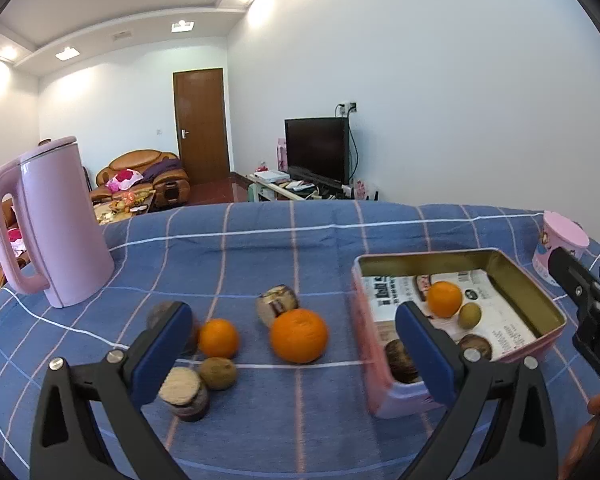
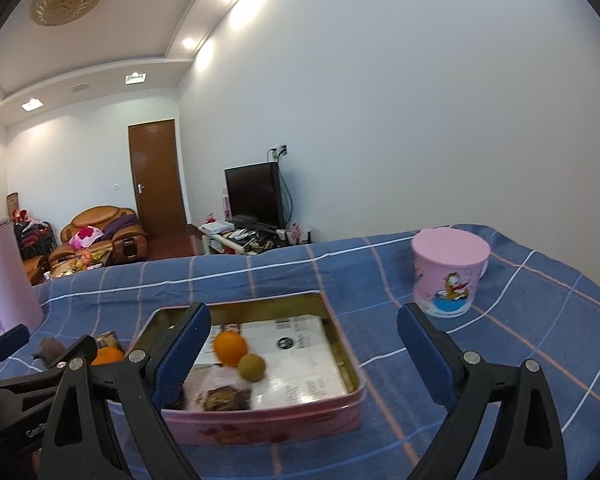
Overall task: Organize fruits
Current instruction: 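Lift both open tools away from the tin box, then move both tools back toward the remaining loose fruits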
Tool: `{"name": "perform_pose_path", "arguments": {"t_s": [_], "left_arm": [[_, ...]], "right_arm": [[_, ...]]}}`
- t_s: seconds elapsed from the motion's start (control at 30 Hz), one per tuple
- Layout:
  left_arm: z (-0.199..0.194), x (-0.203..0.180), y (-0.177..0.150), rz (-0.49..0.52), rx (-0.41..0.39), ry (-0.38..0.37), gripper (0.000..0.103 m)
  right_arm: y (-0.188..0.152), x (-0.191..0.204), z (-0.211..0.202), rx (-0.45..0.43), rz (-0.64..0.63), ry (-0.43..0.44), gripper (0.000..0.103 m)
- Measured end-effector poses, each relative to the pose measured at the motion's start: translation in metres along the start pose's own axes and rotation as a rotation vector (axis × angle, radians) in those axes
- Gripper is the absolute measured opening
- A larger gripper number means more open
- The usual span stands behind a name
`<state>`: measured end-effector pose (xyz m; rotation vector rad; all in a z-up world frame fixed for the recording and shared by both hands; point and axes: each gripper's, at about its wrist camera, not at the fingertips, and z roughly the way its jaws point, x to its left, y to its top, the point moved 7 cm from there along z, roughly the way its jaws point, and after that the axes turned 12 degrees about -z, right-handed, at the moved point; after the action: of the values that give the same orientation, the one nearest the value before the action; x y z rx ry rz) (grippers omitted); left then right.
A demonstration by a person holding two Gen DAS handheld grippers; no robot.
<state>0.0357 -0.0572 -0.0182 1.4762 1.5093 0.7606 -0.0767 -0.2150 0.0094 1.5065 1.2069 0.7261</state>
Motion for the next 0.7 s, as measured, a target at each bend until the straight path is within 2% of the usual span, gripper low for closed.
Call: {"name": "perform_pose_path", "arguments": {"t_s": [0.17, 0.7], "left_arm": [[0.001, 0.021, 0.004, 0.022, -0.014, 0.028, 0.103], [0.018, 0.094, 0.016, -0.027, 0.015, 0.095, 0.103]], "right_arm": [[0.001, 0.024, -0.003, -0.004, -0.017, 0.025, 0.095], [0.007, 0.097, 0.002, 0.02, -0.016, 0.14, 0.095]]}}
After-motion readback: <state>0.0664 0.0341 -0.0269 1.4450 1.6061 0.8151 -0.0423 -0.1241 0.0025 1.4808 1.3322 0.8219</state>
